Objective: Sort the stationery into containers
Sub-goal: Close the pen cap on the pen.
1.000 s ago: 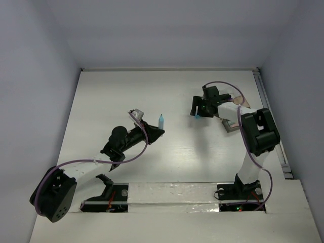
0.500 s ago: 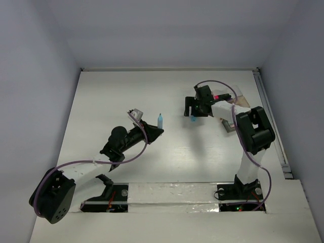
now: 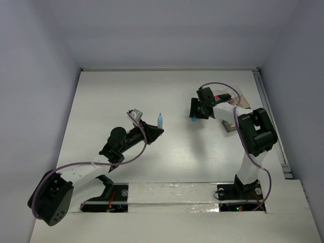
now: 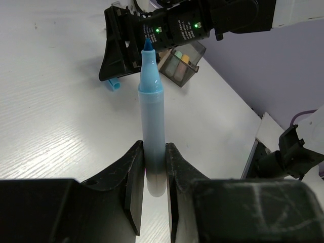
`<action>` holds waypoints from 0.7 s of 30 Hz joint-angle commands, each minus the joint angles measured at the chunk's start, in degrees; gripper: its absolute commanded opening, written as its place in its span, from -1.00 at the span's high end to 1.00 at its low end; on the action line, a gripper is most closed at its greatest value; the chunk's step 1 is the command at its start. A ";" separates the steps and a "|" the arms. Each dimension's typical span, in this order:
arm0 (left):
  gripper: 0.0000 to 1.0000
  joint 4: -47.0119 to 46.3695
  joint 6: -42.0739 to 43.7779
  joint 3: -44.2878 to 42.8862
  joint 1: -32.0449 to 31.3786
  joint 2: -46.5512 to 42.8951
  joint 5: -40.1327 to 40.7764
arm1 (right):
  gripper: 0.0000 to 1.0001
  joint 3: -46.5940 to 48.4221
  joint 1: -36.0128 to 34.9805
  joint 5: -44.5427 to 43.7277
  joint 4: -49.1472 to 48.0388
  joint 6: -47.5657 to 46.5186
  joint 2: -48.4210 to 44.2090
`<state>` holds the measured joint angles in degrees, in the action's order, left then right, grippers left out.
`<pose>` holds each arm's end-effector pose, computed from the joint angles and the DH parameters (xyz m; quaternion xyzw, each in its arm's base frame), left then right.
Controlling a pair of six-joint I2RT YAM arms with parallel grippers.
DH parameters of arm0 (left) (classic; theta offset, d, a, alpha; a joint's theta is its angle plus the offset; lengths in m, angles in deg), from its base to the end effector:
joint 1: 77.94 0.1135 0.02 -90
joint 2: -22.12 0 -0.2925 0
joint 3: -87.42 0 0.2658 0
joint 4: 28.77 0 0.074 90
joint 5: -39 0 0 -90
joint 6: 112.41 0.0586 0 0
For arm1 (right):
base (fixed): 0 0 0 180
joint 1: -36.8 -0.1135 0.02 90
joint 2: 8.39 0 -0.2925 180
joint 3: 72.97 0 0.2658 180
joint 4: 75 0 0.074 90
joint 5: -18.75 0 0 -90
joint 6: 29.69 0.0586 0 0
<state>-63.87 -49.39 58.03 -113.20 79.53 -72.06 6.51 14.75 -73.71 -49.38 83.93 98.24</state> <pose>0.1714 -0.1470 0.2509 0.1836 0.6394 -0.4844 0.5682 0.3906 0.1555 0.1669 0.0198 0.9473 0.1051 0.3020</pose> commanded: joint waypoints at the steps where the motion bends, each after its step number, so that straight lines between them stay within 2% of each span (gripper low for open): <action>1: 1.00 -2.22 0.79 0.78 -0.51 -1.59 -0.30 | -0.15 -2.27 0.07 1.66 -0.89 2.40 -1.60; 6: 1.00 -2.22 0.79 0.69 -0.51 -1.86 -0.21 | -0.11 -5.08 1.39 7.11 -4.04 3.89 -1.86; 11: 1.00 -2.22 0.79 0.78 -1.03 -1.95 -0.30 | 0.01 -7.37 2.88 12.64 -7.48 5.47 -0.73; 21: 1.00 -2.05 0.88 0.78 -1.03 -2.30 -0.04 | 0.15 -7.90 4.46 14.15 -9.06 6.18 0.95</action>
<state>-63.69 -49.39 58.62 -113.92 78.83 -71.93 0.22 18.84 -60.37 -60.02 89.74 97.19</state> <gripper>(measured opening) 0.147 0.434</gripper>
